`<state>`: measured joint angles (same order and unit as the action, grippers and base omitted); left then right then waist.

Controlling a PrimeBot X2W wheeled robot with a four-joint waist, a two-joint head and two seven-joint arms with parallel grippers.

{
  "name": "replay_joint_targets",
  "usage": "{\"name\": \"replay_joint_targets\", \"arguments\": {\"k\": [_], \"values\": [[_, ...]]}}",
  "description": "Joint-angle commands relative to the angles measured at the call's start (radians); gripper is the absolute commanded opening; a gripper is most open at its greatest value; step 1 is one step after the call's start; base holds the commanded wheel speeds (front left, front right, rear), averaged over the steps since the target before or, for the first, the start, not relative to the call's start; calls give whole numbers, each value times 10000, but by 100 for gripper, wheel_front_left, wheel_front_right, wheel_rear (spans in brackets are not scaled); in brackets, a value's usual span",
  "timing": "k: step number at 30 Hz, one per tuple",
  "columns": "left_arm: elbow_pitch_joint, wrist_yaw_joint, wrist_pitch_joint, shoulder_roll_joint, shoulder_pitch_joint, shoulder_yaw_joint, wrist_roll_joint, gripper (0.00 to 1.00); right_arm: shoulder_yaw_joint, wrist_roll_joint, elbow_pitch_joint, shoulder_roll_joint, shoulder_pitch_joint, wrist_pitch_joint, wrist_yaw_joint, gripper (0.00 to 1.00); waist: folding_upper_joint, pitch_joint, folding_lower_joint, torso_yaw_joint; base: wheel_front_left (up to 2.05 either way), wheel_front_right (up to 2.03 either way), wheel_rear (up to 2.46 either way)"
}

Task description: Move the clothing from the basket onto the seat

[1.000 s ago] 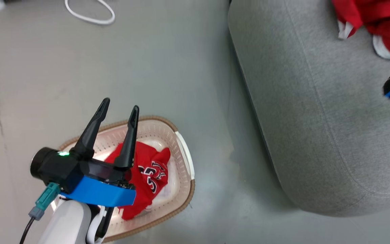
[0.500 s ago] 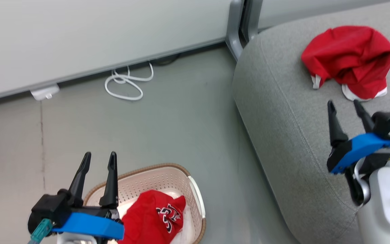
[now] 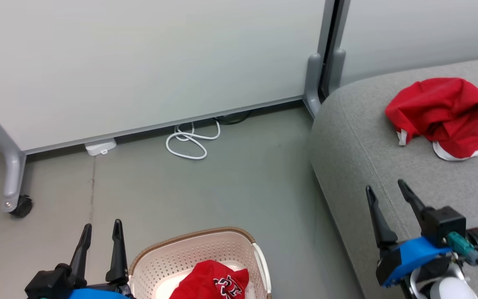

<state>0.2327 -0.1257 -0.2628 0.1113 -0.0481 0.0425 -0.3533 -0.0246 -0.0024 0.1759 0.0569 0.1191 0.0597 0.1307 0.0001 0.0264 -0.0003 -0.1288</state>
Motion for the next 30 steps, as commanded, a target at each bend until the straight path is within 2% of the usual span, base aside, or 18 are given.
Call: {"name": "replay_joint_targets", "arguments": {"k": [1, 8, 17, 30], "values": [[8, -72, -27, -6, -69, -86, 29, 100, 2, -13, -79, -21, -224, -8, 1, 100, -1, -149, 3, 195, 0, 0, 0], [52, -74, -28, -24, -304, -406, 206, 100, 162, 329, -626, -71, -1189, 89, 1, 100, -1, -362, 3, 803, 0, 0, 0], [82, -73, -28, -3, -505, -453, 296, 100, 310, 580, -656, -67, -1569, 107, 1, 100, -1, -577, 3, 1418, 0, 0, 0], [141, -74, -28, 46, -581, -338, 311, 100, 589, 628, -640, -68, -1577, 67, 1, 100, -1, -498, 3, 1346, 0, 0, 0]]}}
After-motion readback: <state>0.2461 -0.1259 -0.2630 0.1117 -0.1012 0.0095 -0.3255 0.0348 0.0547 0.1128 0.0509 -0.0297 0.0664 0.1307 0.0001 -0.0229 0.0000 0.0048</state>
